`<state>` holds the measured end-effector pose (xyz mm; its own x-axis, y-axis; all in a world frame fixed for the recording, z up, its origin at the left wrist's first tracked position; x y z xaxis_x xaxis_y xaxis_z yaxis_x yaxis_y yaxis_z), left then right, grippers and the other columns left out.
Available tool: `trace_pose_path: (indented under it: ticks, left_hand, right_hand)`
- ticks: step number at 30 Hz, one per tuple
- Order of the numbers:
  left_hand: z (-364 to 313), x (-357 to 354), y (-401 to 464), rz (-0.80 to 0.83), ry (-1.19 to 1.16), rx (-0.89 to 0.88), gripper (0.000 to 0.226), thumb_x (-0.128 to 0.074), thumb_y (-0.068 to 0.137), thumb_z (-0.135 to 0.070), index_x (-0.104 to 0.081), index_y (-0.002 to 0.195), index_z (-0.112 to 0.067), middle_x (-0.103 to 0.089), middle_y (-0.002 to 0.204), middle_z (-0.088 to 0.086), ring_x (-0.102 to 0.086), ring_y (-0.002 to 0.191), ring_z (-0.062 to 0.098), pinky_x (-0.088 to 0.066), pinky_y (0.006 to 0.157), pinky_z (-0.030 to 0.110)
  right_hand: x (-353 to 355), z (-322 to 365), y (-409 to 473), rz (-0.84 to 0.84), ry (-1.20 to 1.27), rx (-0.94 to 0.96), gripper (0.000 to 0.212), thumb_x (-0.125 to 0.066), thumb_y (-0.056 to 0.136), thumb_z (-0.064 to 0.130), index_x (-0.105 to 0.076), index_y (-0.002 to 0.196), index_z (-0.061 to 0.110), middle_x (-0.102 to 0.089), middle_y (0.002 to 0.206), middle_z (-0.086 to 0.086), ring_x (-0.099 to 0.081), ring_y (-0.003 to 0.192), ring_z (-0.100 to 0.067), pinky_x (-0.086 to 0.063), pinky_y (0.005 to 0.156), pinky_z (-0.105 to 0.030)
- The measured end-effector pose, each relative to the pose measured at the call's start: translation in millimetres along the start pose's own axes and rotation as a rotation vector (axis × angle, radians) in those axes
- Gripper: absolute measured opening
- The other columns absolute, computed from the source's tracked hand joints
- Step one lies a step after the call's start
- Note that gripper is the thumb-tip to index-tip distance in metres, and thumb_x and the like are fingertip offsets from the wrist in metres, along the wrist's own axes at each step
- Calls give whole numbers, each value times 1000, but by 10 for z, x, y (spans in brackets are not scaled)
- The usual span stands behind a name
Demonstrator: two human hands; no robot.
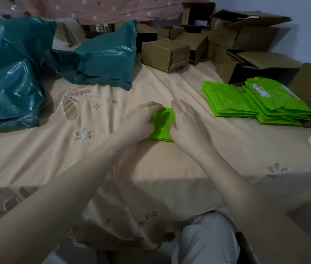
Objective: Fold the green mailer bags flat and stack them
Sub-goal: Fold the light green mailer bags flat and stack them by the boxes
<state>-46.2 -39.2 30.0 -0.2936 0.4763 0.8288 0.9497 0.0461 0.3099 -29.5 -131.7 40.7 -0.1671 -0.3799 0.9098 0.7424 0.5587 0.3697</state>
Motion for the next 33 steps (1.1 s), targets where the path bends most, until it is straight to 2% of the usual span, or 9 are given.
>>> trace_pose_path:
  ticks: [3, 6, 12, 18, 21, 23, 26, 29, 33]
  left_hand:
    - [31, -49, 58, -36, 25, 53, 45, -39, 91, -8, -45, 135, -11, -45, 142, 7, -40, 132, 24, -28, 109, 33]
    - [114, -323, 39, 123, 132, 84, 47, -32, 100, -27, -31, 145, -13, -27, 154, 3, -23, 142, 19, -15, 116, 30]
    - [232, -462, 73, 197, 131, 163, 49, -23, 102, -31, -20, 149, -18, -12, 158, 3, -11, 146, 17, -12, 117, 37]
    - [379, -476, 335, 201, 46, 235, 51, -23, 102, -29, -17, 148, -8, -14, 157, 14, -8, 146, 26, -9, 117, 39]
    - [562, -363, 328, 167, 141, 300, 53, -20, 100, -38, -22, 146, -11, -16, 157, 9, -12, 145, 20, -11, 114, 43]
    - [596, -356, 274, 212, 184, 294, 61, -13, 98, -47, -18, 148, -13, -11, 158, 7, -8, 146, 19, -9, 115, 44]
    - [556, -263, 157, 173, 88, 304, 57, -16, 100, -43, -12, 150, -15, -4, 159, 7, -3, 146, 19, -5, 117, 44]
    - [451, -3, -40, 41, 120, 211, 51, -24, 101, -30, -18, 149, -15, -8, 159, 2, -8, 146, 17, -10, 116, 41]
    - [433, 213, -401, -51, 258, 168, 64, -14, 85, -36, -37, 142, -17, -31, 151, -4, -29, 137, 18, -26, 106, 37]
  right_hand:
    - [-259, -116, 28, 120, -12, -42, 52, -37, 98, 28, -28, 145, 6, -26, 155, -7, -19, 144, -18, -15, 115, -37]
    - [-484, -229, -19, 251, 25, -82, 57, -27, 101, 39, -22, 148, 8, -18, 158, -5, -11, 146, -16, -10, 117, -41]
    - [-529, -300, 77, 282, 27, -57, 57, -26, 101, 40, -19, 149, 10, -16, 158, -4, -10, 146, -15, -9, 118, -40]
    - [-574, -444, 406, 302, 16, -27, 56, -26, 101, 41, -21, 149, 13, -17, 158, -2, -12, 146, -14, -10, 117, -37]
    - [-580, -452, 440, 337, 51, -12, 55, -27, 101, 42, -20, 150, 19, -15, 159, -4, -11, 146, -17, -10, 116, -33]
    - [-600, -453, 443, 360, 49, -12, 55, -27, 100, 45, -19, 150, 23, -13, 159, -5, -9, 147, -21, -8, 117, -38]
    - [-346, -354, 443, 123, -81, 52, 52, -27, 98, 47, -36, 142, 21, -31, 153, -5, -25, 142, -25, -20, 115, -48]
    - [-23, 8, 260, -152, -115, 147, 44, -33, 93, 34, -61, 118, 12, -59, 129, -5, -53, 118, -25, -38, 95, -39]
    - [-153, 470, -69, -120, -64, 207, 45, -35, 86, 31, -67, 111, 9, -65, 121, -4, -60, 107, -23, -47, 85, -34]
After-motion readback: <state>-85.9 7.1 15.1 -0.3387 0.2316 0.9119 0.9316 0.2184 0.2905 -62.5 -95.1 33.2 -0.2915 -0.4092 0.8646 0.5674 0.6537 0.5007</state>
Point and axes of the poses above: each hand's wrist, its own y-axis towards the middle knuckle, its own x-axis out of the back of the hand, z = x × y, the point moved 10 cm from there along y, towards the middle knuckle
